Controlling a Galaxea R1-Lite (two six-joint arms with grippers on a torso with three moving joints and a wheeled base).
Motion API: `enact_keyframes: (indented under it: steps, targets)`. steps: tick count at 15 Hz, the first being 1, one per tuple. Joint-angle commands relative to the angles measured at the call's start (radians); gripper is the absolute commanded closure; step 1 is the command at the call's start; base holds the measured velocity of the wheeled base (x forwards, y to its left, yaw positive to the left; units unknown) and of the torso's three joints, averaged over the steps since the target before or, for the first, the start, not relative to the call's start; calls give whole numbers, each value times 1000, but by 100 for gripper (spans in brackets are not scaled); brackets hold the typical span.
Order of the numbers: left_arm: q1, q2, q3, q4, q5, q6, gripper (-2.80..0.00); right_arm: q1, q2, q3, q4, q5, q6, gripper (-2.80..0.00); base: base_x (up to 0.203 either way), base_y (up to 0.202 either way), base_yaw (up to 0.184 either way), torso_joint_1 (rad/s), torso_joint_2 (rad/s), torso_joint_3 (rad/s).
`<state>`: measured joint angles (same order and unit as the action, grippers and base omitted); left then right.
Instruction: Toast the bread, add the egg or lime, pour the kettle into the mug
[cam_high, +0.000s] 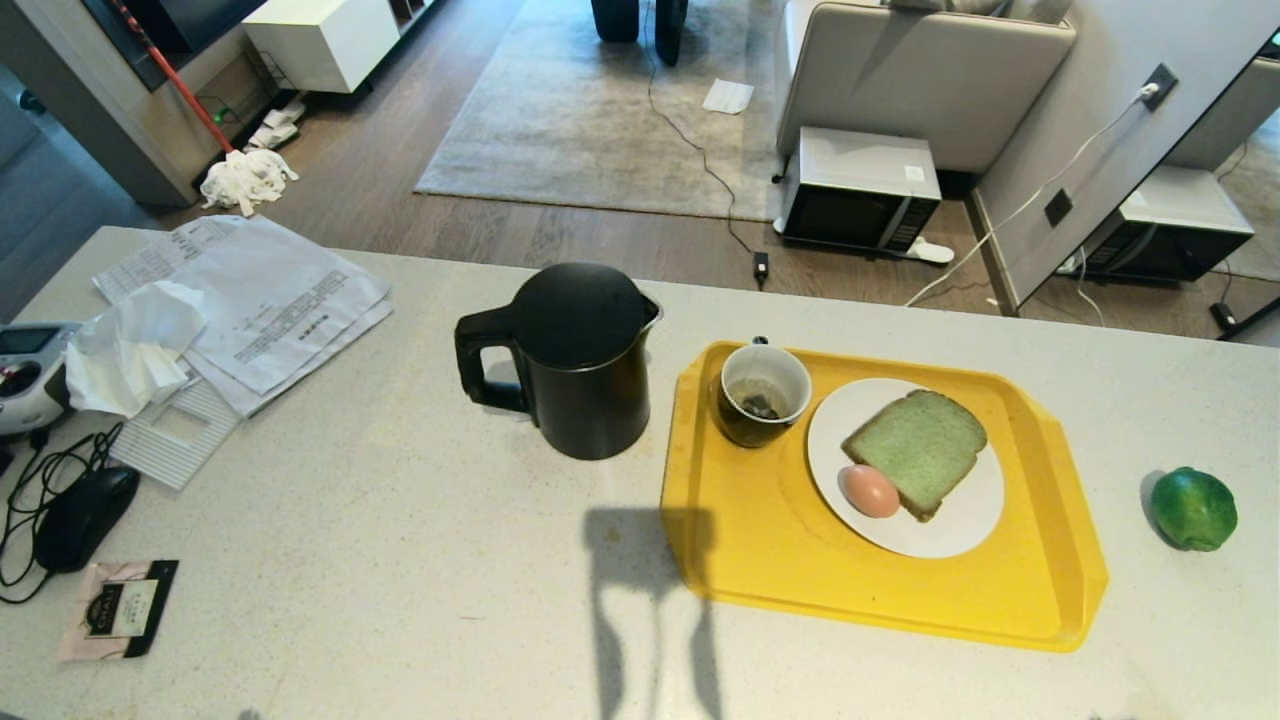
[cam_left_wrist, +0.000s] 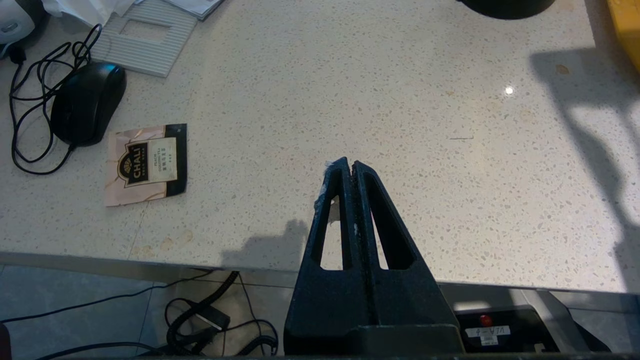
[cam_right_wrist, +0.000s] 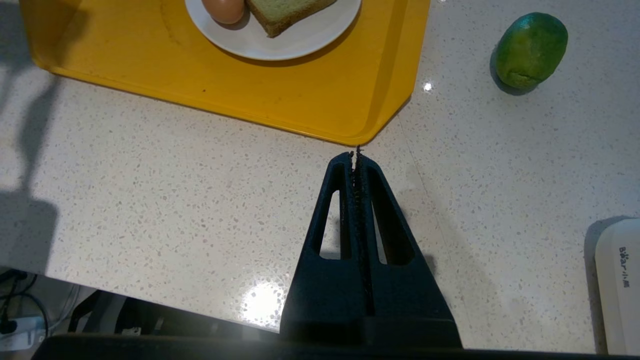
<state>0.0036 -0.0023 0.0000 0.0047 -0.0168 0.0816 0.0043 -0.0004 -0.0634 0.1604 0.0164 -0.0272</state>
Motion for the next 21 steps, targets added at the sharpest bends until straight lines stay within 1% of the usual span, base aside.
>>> enact_keyframes:
  steps: [1, 21]
  targets:
    - [0, 4, 0, 0, 0, 0, 0, 0, 0, 0, 1, 0, 0, 0, 0, 0, 0, 0, 0, 0]
    - [-1, 4, 0, 0, 0, 0, 0, 0, 0, 1, 1, 0, 0, 0, 0, 0, 0, 0, 0, 0]
